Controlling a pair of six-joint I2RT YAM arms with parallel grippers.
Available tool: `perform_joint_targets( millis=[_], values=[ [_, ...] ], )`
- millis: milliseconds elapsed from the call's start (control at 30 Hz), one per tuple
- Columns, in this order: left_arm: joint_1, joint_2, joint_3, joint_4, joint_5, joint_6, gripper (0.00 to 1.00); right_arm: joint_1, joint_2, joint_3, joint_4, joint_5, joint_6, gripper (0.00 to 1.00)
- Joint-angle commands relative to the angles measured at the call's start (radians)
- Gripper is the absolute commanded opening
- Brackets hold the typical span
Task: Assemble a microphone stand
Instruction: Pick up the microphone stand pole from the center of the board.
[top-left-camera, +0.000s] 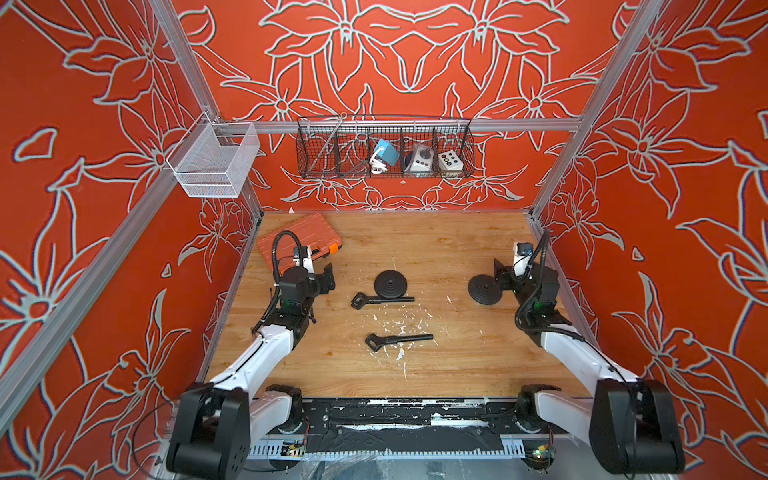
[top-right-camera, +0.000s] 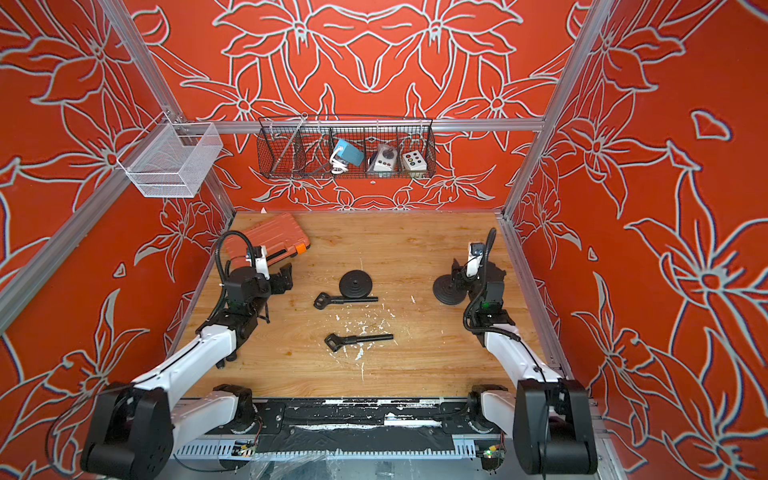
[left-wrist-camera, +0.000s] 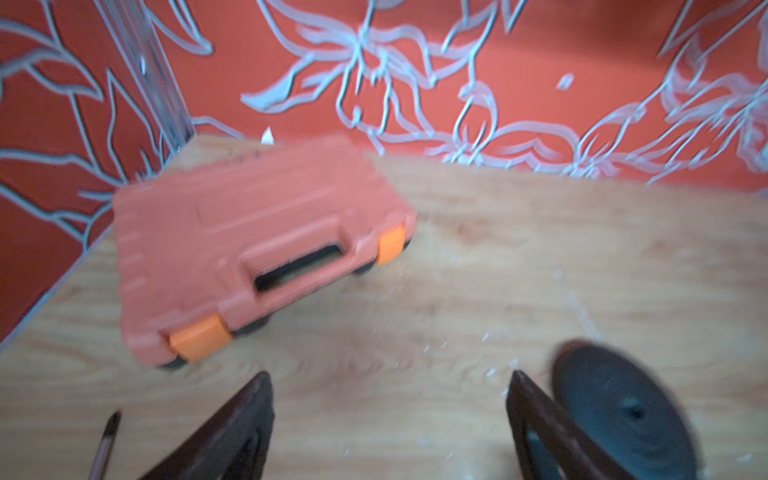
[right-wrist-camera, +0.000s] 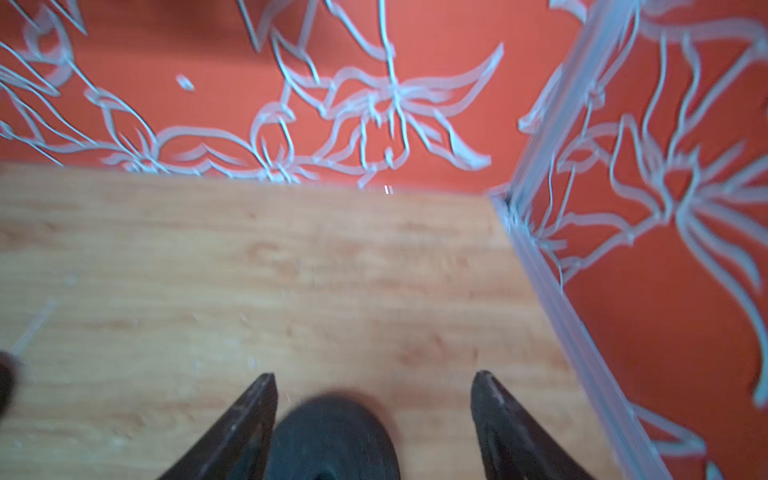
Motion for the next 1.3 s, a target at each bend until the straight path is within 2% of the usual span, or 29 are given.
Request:
perform_joint_targets(
  millis=[0, 133, 233, 333, 433, 500, 700, 1033, 1267],
  values=[
    [-0.032, -0.054, 0.050, -0.217, 0.027, -0.272, 0.85, 0.022, 0.013, 0.069, -0.188, -0.199, 0.047, 0.67],
    [-0.095, -0.063, 0.090, -0.320, 0.125, -0.361, 0.84, 0.113, 0.093, 0.196, -0.384, -0.330, -0.064, 0.57],
    [-0.119, -0.063, 0.083, -0.361, 0.209, -0.372, 0.82, 0.202, 0.148, 0.241, -0.447, -0.365, -0.105, 0.61],
    [-0.123, -0.143, 0.026, -0.360, 0.262, -0.412, 0.82, 0.288, 0.217, 0.295, -0.513, -0.371, -0.133, 0.63],
    [-0.123, -0.219, -0.055, -0.342, 0.259, -0.459, 0.82, 0.376, 0.283, 0.358, -0.592, -0.314, -0.204, 0.63],
    [-0.124, -0.265, -0.099, -0.355, 0.223, -0.490, 0.82, 0.408, 0.316, 0.377, -0.591, -0.314, -0.230, 0.60],
    [-0.124, -0.352, -0.176, -0.388, 0.194, -0.529, 0.82, 0.497, 0.427, 0.455, -0.620, -0.388, -0.378, 0.54],
    [-0.124, -0.368, -0.180, -0.465, 0.201, -0.557, 0.83, 0.625, 0.688, 0.707, -0.771, -0.341, -0.553, 0.46],
    [-0.124, -0.389, -0.184, -0.479, 0.203, -0.561, 0.83, 0.669, 0.782, 0.775, -0.779, -0.322, -0.596, 0.41]
  ],
)
